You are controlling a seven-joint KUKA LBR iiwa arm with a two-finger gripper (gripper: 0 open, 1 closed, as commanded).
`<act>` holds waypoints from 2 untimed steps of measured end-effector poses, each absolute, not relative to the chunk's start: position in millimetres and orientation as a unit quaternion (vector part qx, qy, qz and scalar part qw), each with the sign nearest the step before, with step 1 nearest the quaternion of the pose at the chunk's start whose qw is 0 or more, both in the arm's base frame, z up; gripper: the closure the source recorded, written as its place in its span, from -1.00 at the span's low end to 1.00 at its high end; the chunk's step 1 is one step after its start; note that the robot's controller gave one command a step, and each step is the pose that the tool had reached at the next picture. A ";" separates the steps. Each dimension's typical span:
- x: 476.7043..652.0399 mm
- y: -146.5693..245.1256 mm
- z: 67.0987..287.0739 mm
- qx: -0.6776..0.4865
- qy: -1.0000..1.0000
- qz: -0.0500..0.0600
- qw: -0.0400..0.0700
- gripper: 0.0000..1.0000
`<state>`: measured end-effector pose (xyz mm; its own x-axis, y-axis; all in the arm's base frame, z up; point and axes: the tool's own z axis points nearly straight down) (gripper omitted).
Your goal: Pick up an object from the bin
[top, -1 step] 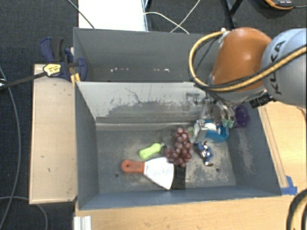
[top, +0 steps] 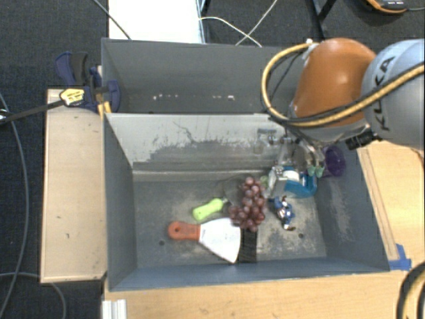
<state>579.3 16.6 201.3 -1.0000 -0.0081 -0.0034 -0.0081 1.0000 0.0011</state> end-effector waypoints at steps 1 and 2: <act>551.1 31.4 159.6 0.009 1.000 0.001 0.002 -1.00; 515.8 31.3 128.8 -0.064 0.998 0.000 0.005 -1.00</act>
Offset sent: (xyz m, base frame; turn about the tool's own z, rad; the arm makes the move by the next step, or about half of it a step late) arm -0.0636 0.0146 -0.0718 -0.1218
